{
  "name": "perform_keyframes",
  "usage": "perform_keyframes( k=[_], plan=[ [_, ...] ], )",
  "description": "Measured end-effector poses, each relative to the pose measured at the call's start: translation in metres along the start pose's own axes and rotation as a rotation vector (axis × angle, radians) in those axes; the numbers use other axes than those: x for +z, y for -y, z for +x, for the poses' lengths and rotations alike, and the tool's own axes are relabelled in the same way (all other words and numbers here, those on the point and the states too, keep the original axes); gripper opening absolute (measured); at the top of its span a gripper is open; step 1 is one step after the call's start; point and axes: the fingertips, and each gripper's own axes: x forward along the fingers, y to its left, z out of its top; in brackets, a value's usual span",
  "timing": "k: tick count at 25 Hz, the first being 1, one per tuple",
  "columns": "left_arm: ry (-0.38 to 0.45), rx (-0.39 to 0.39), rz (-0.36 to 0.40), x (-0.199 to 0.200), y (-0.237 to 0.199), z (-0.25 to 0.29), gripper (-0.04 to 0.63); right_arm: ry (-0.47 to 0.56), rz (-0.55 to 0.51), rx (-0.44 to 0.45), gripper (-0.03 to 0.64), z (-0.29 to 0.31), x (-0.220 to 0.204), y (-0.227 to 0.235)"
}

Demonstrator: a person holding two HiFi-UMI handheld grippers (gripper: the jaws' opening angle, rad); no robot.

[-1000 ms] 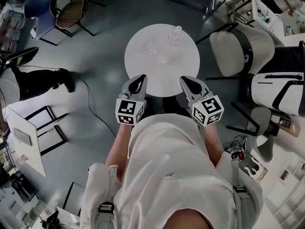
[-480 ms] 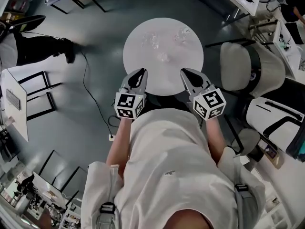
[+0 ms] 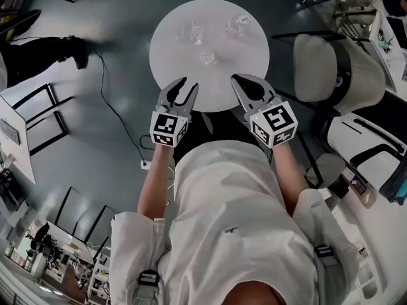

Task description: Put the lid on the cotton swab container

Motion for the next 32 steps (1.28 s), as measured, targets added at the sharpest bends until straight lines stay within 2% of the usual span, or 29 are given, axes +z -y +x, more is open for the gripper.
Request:
perform_keyframes(
  k=[7,9,15,20,24,32],
  plan=[
    [-0.075,-0.068,0.108,-0.044,-0.013,0.042,0.185,-0.050,0.015,-0.033,0.008,0.028,-0.025,0.011],
    [-0.092,-0.073,0.146,-0.053,-0.020,0.053,0.200,-0.071,0.012,-0.035,0.054,0.039,-0.033,0.013],
    [-0.165,-0.125,0.231,-0.085,-0.039,0.078,0.222,-0.133,0.031,-0.067,0.058,0.069,-0.059,0.021],
    [-0.188,-0.172,0.265,-0.092,-0.050,0.097,0.236,-0.204,0.010,-0.083,0.055,0.095,-0.080,0.028],
    [-0.233,-0.244,0.282,-0.097,-0.050,0.113,0.240,-0.241,-0.009,-0.105,0.055,0.114,-0.090,0.036],
    [-0.227,-0.298,0.333,-0.095,-0.050,0.130,0.242,-0.263,0.006,-0.127,0.055,0.133,-0.097,0.042]
  ],
)
